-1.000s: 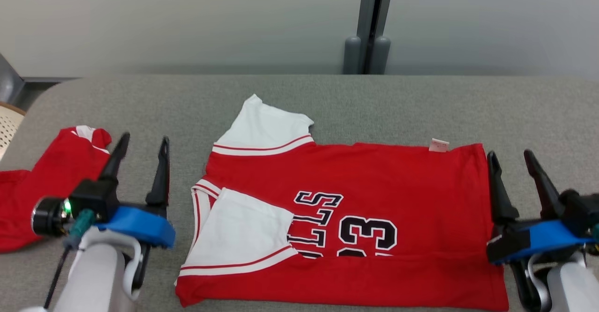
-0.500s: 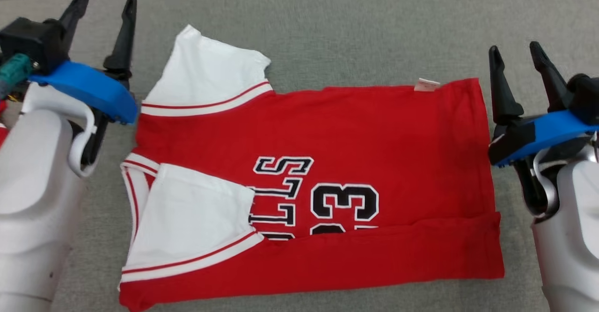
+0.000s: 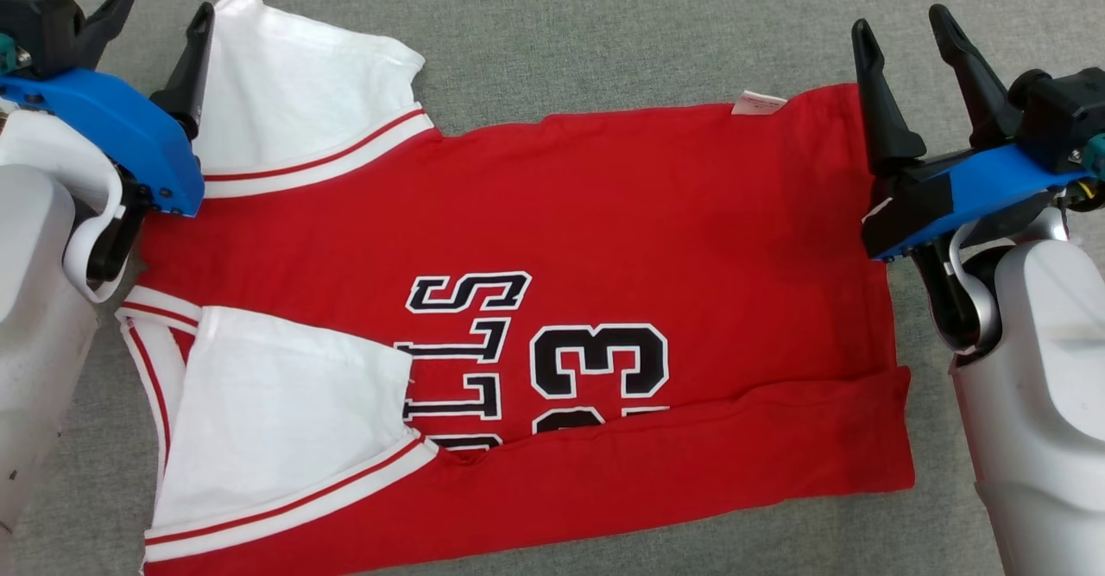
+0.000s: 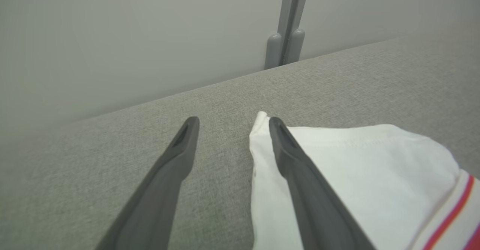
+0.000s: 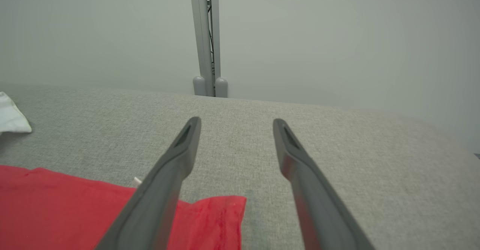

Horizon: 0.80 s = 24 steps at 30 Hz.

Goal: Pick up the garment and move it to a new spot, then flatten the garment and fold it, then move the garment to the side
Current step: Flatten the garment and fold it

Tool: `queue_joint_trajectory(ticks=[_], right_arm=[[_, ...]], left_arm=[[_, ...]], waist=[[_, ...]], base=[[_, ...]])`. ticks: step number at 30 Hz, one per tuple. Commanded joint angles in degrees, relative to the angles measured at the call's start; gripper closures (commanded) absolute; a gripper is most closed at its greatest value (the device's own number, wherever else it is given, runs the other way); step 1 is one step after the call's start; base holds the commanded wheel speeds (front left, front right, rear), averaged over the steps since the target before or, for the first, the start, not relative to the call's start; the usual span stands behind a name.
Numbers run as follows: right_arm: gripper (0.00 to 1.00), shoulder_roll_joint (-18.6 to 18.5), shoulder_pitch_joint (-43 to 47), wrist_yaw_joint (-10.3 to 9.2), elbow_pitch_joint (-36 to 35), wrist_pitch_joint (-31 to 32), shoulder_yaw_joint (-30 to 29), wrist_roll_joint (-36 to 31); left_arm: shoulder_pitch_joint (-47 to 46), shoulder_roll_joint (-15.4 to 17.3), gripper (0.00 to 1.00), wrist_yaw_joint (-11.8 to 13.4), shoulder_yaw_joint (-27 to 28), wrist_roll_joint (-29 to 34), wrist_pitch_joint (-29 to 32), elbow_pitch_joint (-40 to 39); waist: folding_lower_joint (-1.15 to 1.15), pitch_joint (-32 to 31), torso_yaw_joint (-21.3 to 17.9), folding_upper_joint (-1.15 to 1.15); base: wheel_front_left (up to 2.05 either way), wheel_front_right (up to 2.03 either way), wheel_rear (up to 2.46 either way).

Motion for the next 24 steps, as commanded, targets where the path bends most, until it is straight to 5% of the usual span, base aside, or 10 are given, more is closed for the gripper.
queue_joint_trajectory(ticks=[1, 18, 19, 21, 24], right_arm=[[0.00, 0.3, -1.4, 0.01, 0.2, -0.1, 0.4, 0.6], [0.00, 0.8, -4.3, 0.01, 1.8, -0.8, 3.5, 1.5], [0.00, 0.7, -4.2, 0.01, 1.9, -0.6, 3.6, 1.6], [0.00, 0.5, -4.3, 0.01, 2.2, -0.3, 3.8, 1.8], [0.00, 0.1, -4.4, 0.01, 2.6, 0.3, 4.2, 2.1]], left_arm=[[-1.4, 0.3, 0.00, -0.1, -1.4, -1.2, 0.2, 0.5], [-7.0, 0.4, 0.00, -0.1, -13.4, -12.1, 3.3, 7.0], [-7.0, 0.3, 0.15, -0.1, -13.8, -13.0, 3.6, 6.9], [-7.4, 0.3, 0.97, -0.1, -15.0, -14.2, 3.6, 7.0], [-8.1, 0.4, 1.00, -0.1, -16.6, -15.7, 3.6, 7.0]], waist=[[-0.01, 0.5, -0.3, 0.00], [-0.01, 4.3, -2.7, 0.00], [-0.01, 4.3, -2.7, 0.00], [-0.01, 4.2, -2.7, 0.00], [-0.01, 3.8, -2.5, 0.00]], base=[[0.00, 0.00, 0.00], [0.00, 0.00, 0.00], [0.00, 0.00, 0.00], [0.00, 0.00, 0.00], [0.00, 0.00, 0.00]])
